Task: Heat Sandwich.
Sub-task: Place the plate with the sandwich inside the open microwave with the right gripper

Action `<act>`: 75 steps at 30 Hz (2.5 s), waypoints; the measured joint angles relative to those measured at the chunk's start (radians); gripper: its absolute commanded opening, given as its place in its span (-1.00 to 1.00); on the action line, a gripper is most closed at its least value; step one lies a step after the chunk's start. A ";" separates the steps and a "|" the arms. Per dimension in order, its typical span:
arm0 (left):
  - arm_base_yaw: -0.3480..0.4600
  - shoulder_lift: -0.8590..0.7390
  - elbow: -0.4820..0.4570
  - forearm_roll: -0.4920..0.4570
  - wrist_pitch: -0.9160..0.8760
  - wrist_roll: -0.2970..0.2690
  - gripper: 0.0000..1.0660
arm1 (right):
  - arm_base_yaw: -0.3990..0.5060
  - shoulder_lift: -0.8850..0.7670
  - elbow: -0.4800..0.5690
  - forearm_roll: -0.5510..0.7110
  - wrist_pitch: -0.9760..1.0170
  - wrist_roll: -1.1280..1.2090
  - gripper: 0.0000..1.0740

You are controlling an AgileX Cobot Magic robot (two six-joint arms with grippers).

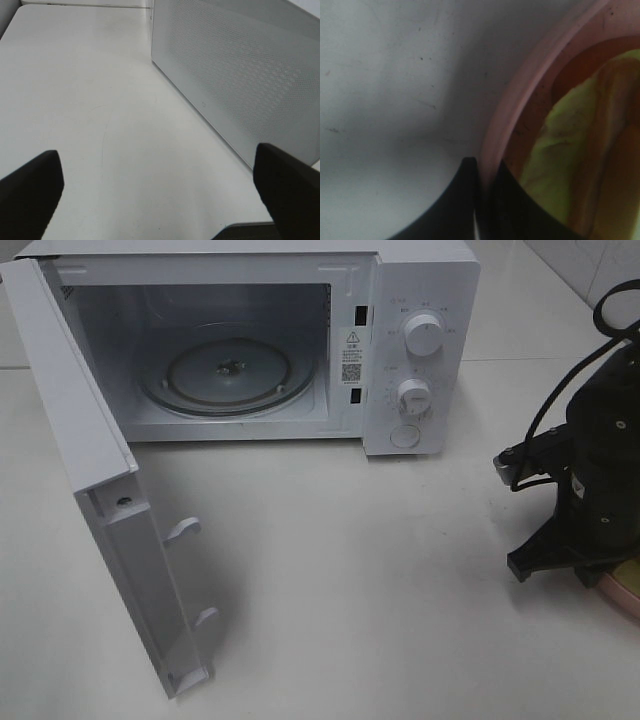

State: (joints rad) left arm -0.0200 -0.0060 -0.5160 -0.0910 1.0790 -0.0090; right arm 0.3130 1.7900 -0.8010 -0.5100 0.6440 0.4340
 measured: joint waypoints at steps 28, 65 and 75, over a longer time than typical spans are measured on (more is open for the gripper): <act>0.000 0.000 0.000 0.000 0.000 0.000 0.84 | 0.191 -0.056 0.000 -0.047 0.153 0.043 -1.00; 0.000 0.000 0.000 0.000 0.000 0.000 0.84 | 0.512 -0.355 0.000 -0.002 0.311 -0.094 -1.00; 0.000 0.000 0.000 0.000 0.000 0.000 0.84 | 0.604 -0.387 0.000 0.002 0.342 -0.163 -0.99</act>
State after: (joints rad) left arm -0.0200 -0.0060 -0.5160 -0.0910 1.0790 -0.0090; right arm 0.9170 1.4030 -0.8010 -0.5080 0.9860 0.2710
